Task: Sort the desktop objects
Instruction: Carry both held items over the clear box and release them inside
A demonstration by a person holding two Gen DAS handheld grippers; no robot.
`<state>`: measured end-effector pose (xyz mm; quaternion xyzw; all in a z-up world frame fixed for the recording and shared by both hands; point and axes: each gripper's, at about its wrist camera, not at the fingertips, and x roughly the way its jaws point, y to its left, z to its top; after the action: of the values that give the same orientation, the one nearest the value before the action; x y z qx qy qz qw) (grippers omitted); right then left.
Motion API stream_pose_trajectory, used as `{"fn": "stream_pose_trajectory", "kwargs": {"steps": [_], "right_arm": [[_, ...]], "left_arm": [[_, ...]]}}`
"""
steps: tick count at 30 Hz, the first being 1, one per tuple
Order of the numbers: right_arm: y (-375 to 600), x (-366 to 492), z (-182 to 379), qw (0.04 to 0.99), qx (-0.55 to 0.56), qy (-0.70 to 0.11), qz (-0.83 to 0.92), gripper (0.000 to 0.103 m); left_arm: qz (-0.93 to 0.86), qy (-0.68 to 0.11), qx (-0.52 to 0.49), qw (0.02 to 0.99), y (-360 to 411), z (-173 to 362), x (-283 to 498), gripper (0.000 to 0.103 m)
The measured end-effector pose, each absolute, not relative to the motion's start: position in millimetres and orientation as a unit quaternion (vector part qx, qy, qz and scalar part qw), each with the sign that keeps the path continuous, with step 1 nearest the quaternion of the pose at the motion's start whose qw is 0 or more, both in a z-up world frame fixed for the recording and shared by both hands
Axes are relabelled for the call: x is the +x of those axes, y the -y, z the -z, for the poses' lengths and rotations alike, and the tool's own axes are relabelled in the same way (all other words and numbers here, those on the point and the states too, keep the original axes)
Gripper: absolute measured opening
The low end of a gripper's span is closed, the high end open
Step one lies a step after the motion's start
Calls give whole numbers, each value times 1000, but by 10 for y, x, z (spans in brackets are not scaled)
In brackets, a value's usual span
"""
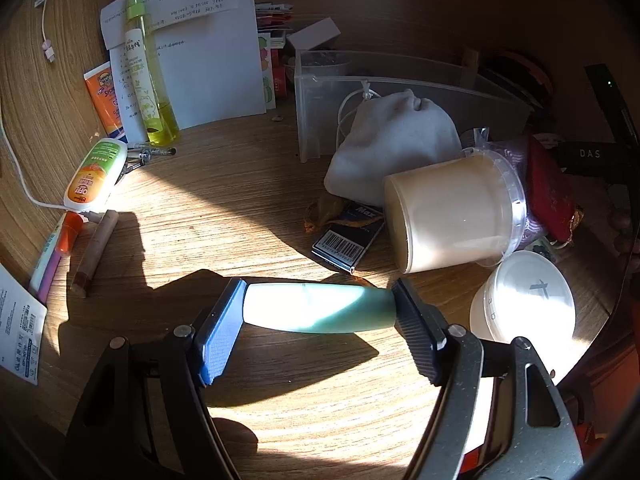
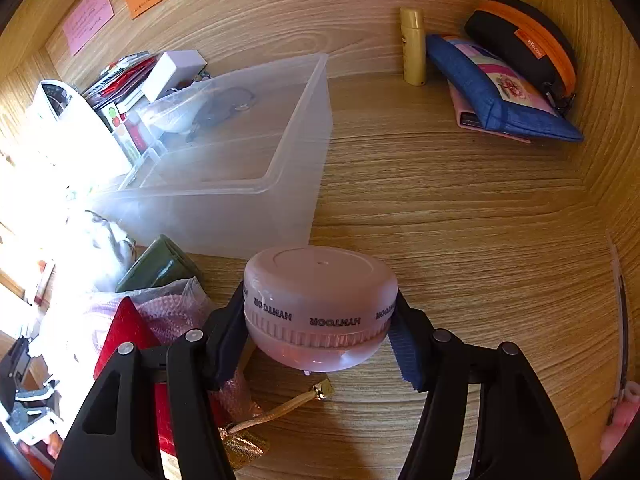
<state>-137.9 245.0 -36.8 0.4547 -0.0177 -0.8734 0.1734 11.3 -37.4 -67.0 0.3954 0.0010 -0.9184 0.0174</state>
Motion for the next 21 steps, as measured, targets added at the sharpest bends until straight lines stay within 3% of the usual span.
{"fn": "stream_pose_trajectory", "kwargs": {"steps": [21], "right_arm": [[-2544, -1006, -416, 221, 363, 29, 905, 60]], "left_arm": [[943, -38, 330, -7, 539, -255, -376, 73]]}}
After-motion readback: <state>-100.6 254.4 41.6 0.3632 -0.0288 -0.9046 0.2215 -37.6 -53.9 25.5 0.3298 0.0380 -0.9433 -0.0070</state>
